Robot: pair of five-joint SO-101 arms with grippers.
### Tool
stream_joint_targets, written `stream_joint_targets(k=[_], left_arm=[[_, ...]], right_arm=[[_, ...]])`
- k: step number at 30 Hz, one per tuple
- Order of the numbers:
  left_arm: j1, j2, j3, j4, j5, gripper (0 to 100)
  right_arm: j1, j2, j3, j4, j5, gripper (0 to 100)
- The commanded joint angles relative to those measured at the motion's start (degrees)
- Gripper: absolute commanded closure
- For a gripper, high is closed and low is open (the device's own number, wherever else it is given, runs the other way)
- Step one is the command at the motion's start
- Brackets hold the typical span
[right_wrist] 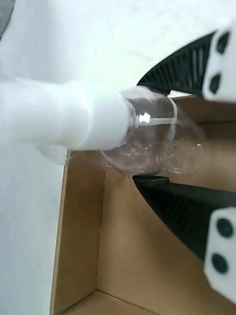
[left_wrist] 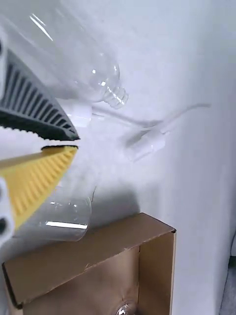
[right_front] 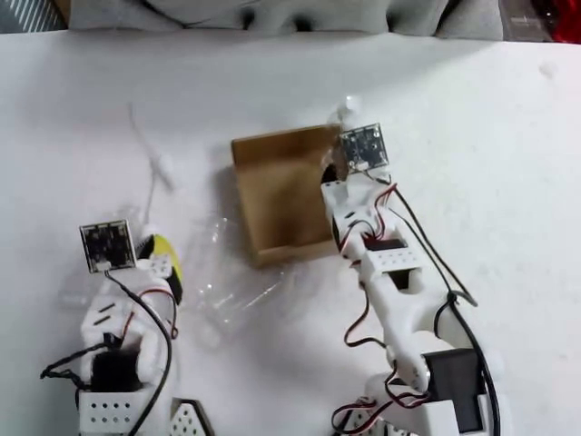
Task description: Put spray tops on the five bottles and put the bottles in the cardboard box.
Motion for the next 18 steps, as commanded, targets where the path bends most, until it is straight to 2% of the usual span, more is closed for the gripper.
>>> stream_joint_targets(k=[1,18], left_arm=[[-0.48,-0.57,-0.09,-0.35,-0.44,98],[-0.13,-0.57,-0.09,-0.35,-0.44,98]], right_arm=[[-0.57,-0.31,-2.46,-0.31,0.70,80.7],[-0.04,-0.22,-2.37,-0.31,0.70,80.4]])
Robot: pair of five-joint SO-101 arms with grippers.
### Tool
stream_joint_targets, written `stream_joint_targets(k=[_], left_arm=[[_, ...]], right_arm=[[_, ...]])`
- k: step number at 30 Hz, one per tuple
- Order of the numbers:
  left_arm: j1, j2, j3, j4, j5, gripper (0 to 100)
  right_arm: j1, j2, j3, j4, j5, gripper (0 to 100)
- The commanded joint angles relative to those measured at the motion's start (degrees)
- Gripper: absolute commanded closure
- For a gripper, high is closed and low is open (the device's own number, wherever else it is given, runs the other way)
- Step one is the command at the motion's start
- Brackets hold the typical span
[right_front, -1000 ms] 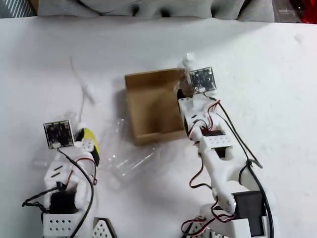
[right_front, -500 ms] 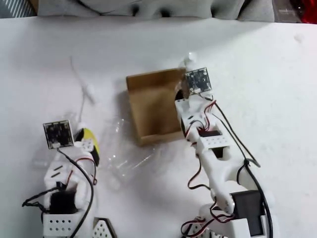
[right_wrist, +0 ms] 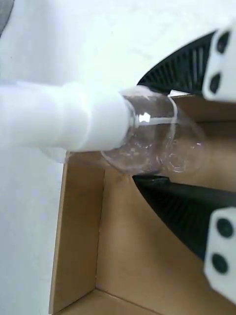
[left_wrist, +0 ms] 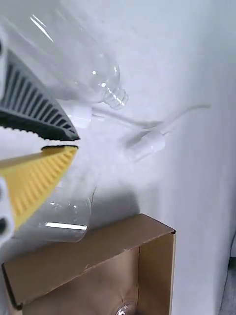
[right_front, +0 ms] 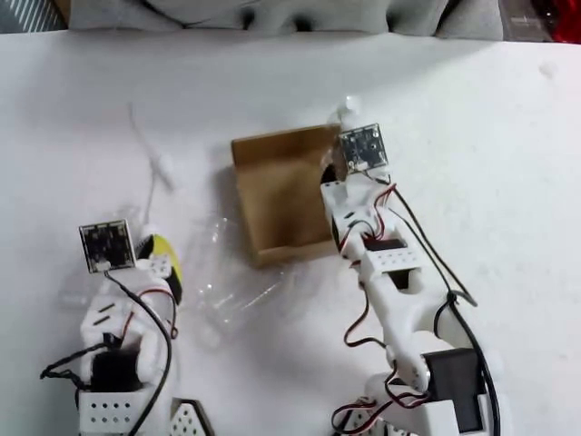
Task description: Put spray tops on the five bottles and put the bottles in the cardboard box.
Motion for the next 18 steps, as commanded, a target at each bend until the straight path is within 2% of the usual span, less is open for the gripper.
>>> stream_joint_targets(k=[1,18], left_arm=[[0.22,-0.57,-0.09,-0.35,-0.44,98],[0.13,-0.57,-0.09,-1.49,-5.01,98]], right_arm=[[-0.04,-0.22,-2.37,-0.31,0.70,80.4],[-0.57,-0.48,-2.29,-0.31,0.62,79.1]])
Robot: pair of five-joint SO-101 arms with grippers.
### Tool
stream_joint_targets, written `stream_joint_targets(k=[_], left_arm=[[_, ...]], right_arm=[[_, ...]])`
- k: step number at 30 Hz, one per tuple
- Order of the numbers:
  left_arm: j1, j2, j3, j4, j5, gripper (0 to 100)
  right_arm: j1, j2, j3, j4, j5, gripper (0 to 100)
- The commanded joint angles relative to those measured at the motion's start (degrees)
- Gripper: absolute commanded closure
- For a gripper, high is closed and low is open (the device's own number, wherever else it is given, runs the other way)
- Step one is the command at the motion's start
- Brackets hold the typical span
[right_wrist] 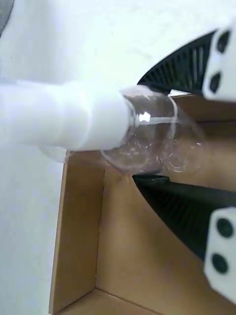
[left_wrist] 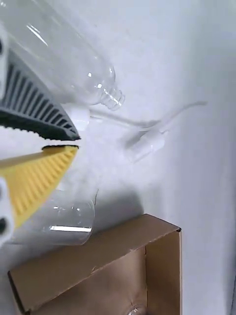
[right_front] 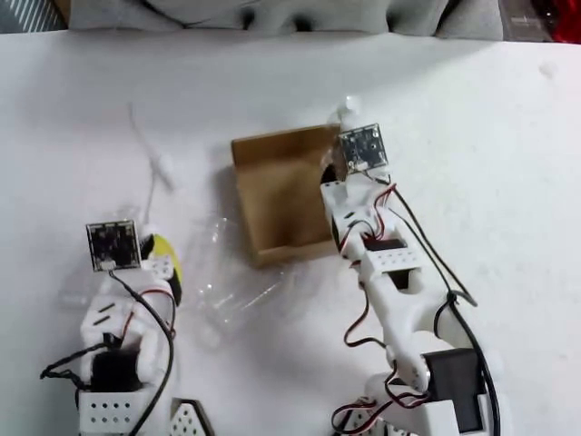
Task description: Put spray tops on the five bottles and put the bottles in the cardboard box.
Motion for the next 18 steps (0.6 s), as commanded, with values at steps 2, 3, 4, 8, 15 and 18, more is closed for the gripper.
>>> stream_joint_targets(k=[2,3,4,8,15,18], left_arm=[[-0.04,-0.57,-0.09,-1.49,-0.88,98],[-0.04,-0.57,-0.09,-1.49,-0.88,98],[-0.04,-0.57,-0.09,-1.49,-0.88,98],[0.04,-0.57,-0.09,-1.49,-0.97,98],[-0.04,-0.57,-0.09,-1.49,-1.05,98],[-0.13,-0.57,-0.09,-1.49,-1.05,98]], right_arm=[[-0.48,-0.75,-2.11,-0.22,0.62,75.4],[-0.40,-0.75,-2.11,-0.04,0.62,73.1],[-0.31,-0.75,-2.11,0.92,0.62,71.1],[-0.57,-0.75,-2.20,2.59,0.53,67.1],[-0.57,-0.84,-2.46,2.33,0.09,67.0],[-0.57,-0.84,-2.55,2.15,-2.64,67.0]])
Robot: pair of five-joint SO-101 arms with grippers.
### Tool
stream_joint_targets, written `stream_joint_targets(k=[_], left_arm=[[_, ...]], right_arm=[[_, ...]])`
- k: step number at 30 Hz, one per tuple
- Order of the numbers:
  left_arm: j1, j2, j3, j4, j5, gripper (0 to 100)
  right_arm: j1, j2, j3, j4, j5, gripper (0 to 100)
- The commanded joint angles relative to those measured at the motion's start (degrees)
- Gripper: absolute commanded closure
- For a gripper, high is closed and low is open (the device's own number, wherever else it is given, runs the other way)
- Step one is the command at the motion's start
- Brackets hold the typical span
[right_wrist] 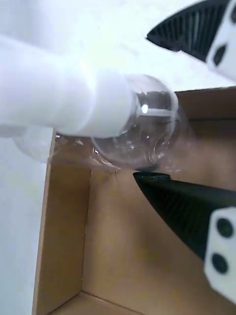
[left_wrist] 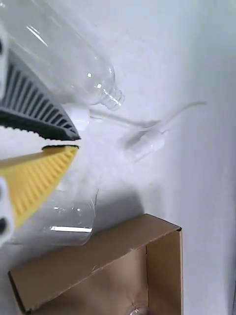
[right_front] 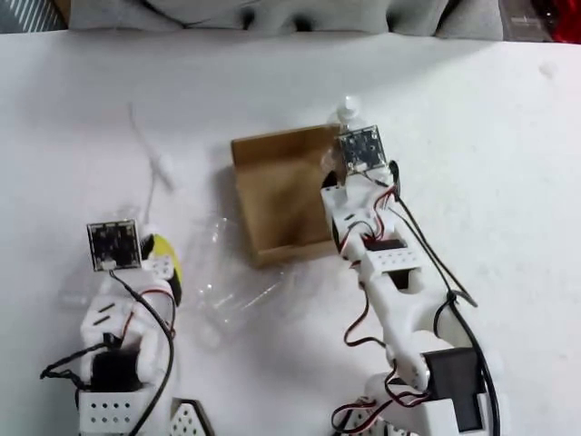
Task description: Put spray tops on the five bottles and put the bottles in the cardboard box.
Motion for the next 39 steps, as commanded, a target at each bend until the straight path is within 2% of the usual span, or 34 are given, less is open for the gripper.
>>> stream_joint_targets(k=[1,9,16,23,34,39], left_arm=[[-0.13,-0.57,-0.09,-1.49,-0.70,98],[-0.22,-0.57,-0.09,-1.49,-0.70,98],[-0.22,-0.57,-0.09,-1.58,-0.70,98],[-0.22,-0.57,-0.09,-1.58,-0.70,98],[-0.22,-0.57,-0.09,-1.14,-0.70,98],[-0.22,-0.57,-0.09,-1.05,-0.70,98]], right_arm=[[-0.66,-0.92,-2.73,-0.31,-3.78,67.0],[-1.27,-0.92,-3.69,-0.31,-9.14,67.0],[-1.89,-1.54,-3.52,-0.31,-9.23,67.0],[-2.42,-10.42,-0.35,1.71,-9.32,67.0],[-2.77,-36.97,-0.35,30.02,-8.62,67.2],[-3.12,-51.47,-0.35,47.87,-2.20,67.3]])
